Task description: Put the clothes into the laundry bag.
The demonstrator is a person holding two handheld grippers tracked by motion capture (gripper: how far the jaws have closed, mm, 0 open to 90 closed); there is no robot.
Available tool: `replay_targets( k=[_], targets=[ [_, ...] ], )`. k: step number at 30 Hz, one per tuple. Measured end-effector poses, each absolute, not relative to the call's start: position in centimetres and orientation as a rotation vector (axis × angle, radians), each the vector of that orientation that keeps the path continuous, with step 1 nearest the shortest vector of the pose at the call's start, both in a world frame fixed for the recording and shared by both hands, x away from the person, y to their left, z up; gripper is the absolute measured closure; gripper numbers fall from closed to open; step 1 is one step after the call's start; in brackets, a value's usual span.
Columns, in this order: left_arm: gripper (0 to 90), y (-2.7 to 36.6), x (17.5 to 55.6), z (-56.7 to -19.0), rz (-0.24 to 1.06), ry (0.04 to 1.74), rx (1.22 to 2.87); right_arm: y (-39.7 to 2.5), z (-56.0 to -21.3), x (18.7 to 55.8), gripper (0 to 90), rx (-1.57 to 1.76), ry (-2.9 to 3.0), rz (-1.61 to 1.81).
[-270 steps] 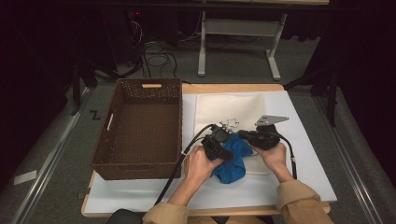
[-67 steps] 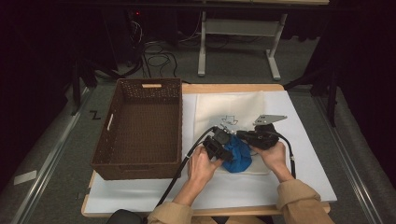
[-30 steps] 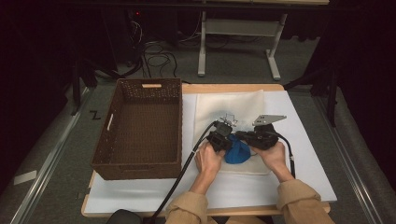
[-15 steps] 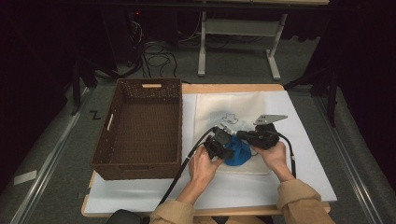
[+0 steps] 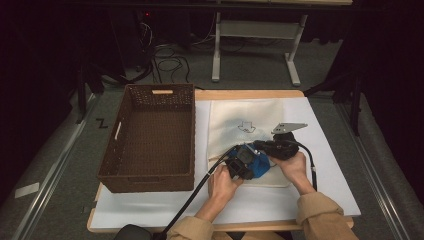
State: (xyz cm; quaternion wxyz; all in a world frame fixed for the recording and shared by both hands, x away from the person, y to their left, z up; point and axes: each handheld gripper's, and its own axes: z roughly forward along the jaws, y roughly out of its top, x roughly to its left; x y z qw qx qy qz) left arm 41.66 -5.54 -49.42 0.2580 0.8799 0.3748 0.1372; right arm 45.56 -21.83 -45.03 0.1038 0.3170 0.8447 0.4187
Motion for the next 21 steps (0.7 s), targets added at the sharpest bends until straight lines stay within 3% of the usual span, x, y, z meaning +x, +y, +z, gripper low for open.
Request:
replay_targets(
  k=[4,21],
  targets=[
    [84.0,-4.8,42.6,-49.3,0.315,1.065,2.353,-21.8,-45.2,45.6,87.7,0.936,2.500,1.229],
    [85.4,-4.4,46.0,-48.8,0.385,1.223,2.144,-21.7,-44.9,45.5,87.8,0.923,2.496,1.246]
  ],
)
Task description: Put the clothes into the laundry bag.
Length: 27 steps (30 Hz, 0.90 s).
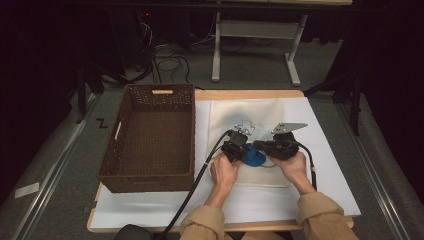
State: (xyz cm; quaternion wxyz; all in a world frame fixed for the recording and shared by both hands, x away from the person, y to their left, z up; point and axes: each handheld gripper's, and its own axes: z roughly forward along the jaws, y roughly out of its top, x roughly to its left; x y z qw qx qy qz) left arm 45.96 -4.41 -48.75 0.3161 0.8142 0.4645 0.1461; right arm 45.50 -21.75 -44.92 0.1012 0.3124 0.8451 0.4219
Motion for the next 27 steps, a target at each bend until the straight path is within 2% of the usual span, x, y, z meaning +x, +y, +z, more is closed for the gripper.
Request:
replay_targets(
  k=[3,8,11,15,19,23,25,27],
  targets=[
    [78.5,-4.4,45.8,-48.8,0.371,1.200,2.181,-21.7,-45.0,45.5,87.8,0.929,2.506,1.236],
    [58.8,-4.0,44.6,-47.7,0.359,1.158,2.208,-21.8,-45.0,45.5,87.7,0.935,2.497,1.239],
    [51.9,-3.4,43.9,-47.2,0.333,1.144,2.200,-21.8,-45.0,45.5,87.7,0.935,2.497,1.237],
    [47.3,-3.4,42.7,-47.1,0.355,1.102,2.243,-21.8,-45.1,45.6,87.7,0.948,2.498,1.236],
    [47.4,-4.2,41.9,-47.8,0.349,1.047,2.287,-21.8,-45.1,45.6,87.6,0.948,2.497,1.236],
    [53.5,-5.1,42.3,-48.7,0.302,1.045,2.294,-21.8,-45.2,45.6,87.6,0.946,2.506,1.229],
    [58.7,-5.4,42.6,-49.2,0.291,1.052,2.297,-21.9,-45.2,45.6,87.6,0.962,2.501,1.233],
    [69.0,-5.5,43.1,-49.6,0.314,1.030,2.313,-22.0,-45.2,45.8,87.7,0.953,2.500,1.236]
  ],
)
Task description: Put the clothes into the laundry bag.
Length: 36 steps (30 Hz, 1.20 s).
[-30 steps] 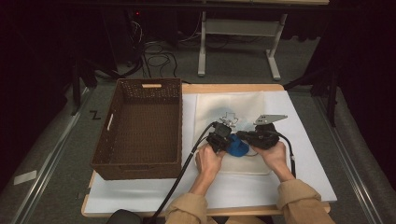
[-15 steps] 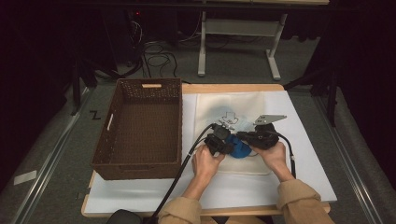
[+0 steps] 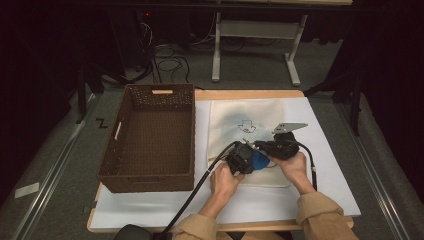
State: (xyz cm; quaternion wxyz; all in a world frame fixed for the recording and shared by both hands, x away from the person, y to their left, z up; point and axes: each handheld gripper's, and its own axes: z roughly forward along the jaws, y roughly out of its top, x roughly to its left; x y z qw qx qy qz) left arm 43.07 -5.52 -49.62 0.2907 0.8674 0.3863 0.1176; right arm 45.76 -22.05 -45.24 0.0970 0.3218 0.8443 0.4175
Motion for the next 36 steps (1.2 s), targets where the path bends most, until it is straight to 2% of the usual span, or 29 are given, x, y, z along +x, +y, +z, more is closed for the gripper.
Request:
replay_targets(
  k=[3,5,7,12,17,25,30,36],
  targets=[
    [80.8,-5.2,43.6,-49.7,0.281,1.059,2.285,-22.0,-45.4,45.7,87.6,0.956,2.503,1.236],
    [83.6,-5.3,43.6,-49.7,0.297,1.060,2.288,-21.8,-45.4,45.7,87.6,0.953,2.506,1.232],
    [84.3,-5.3,43.7,-49.5,0.316,1.060,2.286,-21.8,-45.4,45.7,87.7,0.951,2.506,1.234],
    [82.8,-4.3,44.2,-48.3,0.243,1.100,2.177,-22.0,-45.3,45.7,87.7,0.956,2.503,1.241],
    [84.7,-4.2,44.5,-47.7,0.282,1.110,2.176,-21.9,-45.3,45.7,87.6,0.953,2.507,1.239],
    [87.3,-4.8,45.8,-48.5,0.492,1.176,2.189,-21.9,-45.2,45.7,87.7,0.948,2.508,1.241],
    [82.9,-5.5,45.9,-49.1,0.557,1.169,2.213,-22.1,-45.4,45.8,87.7,0.963,2.512,1.235],
    [65.7,-4.7,44.5,-48.3,0.453,1.145,2.216,-22.2,-45.5,45.9,87.7,0.964,2.507,1.236]
  ],
)
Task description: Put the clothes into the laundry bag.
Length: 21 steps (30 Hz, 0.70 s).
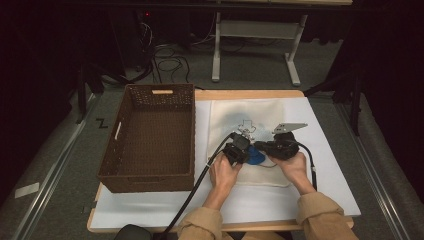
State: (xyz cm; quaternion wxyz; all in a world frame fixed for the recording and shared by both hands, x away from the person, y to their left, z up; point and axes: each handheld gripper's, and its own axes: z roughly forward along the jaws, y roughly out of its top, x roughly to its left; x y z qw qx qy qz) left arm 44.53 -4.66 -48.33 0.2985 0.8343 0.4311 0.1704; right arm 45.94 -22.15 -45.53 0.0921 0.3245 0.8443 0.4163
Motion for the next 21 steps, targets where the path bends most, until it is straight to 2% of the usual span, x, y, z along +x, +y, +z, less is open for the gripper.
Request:
replay_targets(
  k=[6,11,17,21],
  targets=[
    [52.7,-4.0,42.7,-47.8,0.424,1.085,2.229,-22.2,-45.6,46.0,87.6,0.970,2.505,1.230],
    [49.4,-4.6,42.1,-48.0,0.387,1.046,2.234,-22.1,-45.7,46.0,87.6,0.968,2.510,1.227],
    [55.3,-6.1,43.2,-49.3,0.362,1.071,2.243,-22.1,-45.6,45.9,87.6,0.973,2.508,1.228],
    [69.9,-6.1,44.0,-49.3,0.361,1.097,2.226,-22.3,-45.6,46.0,87.6,0.973,2.510,1.235]
  ],
)
